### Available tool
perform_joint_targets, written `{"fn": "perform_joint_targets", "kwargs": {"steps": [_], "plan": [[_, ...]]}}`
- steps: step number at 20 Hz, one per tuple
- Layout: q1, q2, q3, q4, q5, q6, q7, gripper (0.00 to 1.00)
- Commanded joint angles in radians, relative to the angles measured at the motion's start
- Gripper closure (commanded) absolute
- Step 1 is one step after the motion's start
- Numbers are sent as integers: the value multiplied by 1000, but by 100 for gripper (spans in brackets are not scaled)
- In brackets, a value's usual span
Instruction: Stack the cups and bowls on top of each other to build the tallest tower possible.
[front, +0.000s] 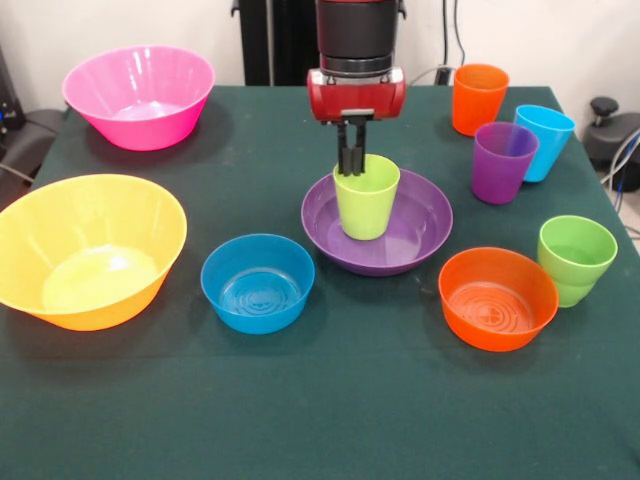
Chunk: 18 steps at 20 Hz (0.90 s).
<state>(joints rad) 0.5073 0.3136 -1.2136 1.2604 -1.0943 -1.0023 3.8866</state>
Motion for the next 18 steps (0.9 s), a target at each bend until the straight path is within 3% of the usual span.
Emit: {"fn": "perform_joint_targets", "kwargs": {"steps": [1, 18], "plan": [[-20, 34, 219, -105, 77, 122, -265, 100], [-31, 18, 265, -115, 52, 105, -248, 100]]}}
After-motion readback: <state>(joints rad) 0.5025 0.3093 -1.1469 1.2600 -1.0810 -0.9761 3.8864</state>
